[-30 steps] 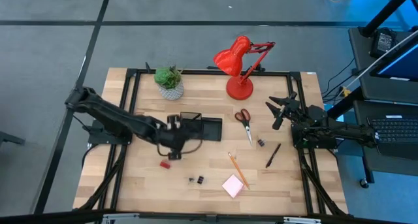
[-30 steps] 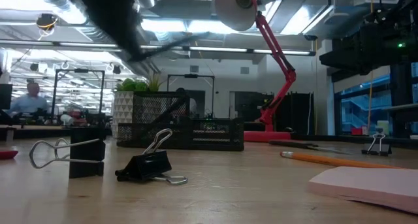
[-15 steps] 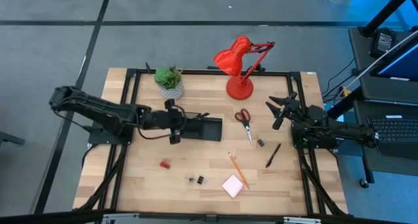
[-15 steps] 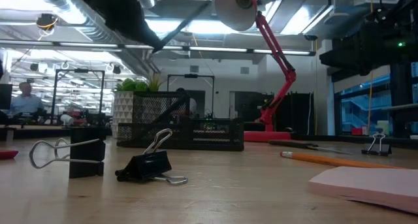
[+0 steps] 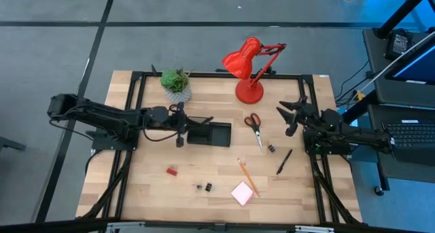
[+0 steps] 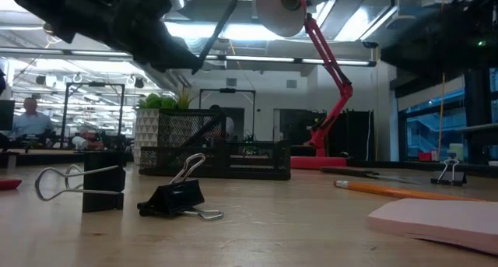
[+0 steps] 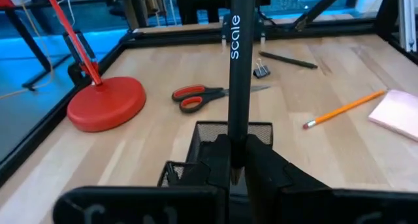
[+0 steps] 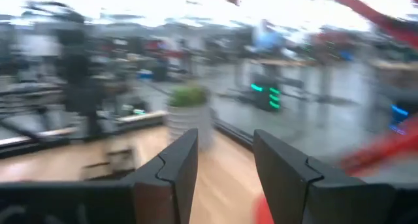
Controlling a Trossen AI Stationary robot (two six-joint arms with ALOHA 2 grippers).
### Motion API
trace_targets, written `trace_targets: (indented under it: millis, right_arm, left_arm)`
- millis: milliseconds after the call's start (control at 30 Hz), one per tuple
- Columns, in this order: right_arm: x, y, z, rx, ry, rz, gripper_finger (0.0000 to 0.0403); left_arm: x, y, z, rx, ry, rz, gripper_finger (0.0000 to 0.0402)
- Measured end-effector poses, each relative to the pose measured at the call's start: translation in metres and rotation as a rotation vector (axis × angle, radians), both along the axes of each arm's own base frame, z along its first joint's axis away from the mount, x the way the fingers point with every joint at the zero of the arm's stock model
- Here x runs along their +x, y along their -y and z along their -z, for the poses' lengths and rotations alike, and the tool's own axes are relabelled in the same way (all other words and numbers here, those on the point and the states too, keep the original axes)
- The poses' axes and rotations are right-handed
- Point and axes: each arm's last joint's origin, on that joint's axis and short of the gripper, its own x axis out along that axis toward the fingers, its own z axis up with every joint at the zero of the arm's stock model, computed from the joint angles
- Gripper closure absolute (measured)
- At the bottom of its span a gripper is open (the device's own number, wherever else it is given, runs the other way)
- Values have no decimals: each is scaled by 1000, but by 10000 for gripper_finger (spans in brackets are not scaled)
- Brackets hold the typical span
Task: Pick and place office supplies into organizer
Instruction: Put the left black pen into the black desk organizer
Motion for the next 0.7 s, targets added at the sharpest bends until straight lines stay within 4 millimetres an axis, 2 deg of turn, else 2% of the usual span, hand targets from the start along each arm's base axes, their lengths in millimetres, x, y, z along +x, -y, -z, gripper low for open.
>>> trace_targets:
  millis: [67,200,400,533,700]
  right_arm:
    - [3,-2,-2,-45,28,-63,253]
    - [12,-1,-5,-90,29,-72,253]
    - [33,0,-14,-105,40,-146,253]
    - [61,1,-32,-126,-23,-227,253]
    - [113,-2,-51,-224,-143,-286,253]
  left_arm:
    - [0,-4,0,2,0,-10,384]
    - [0,-8,-1,41,10,-7,383]
    - [0,-9,-3,41,29,33,384]
    - [1,-9,-3,41,31,34,384]
    - [1,-9,-3,41,31,34,384]
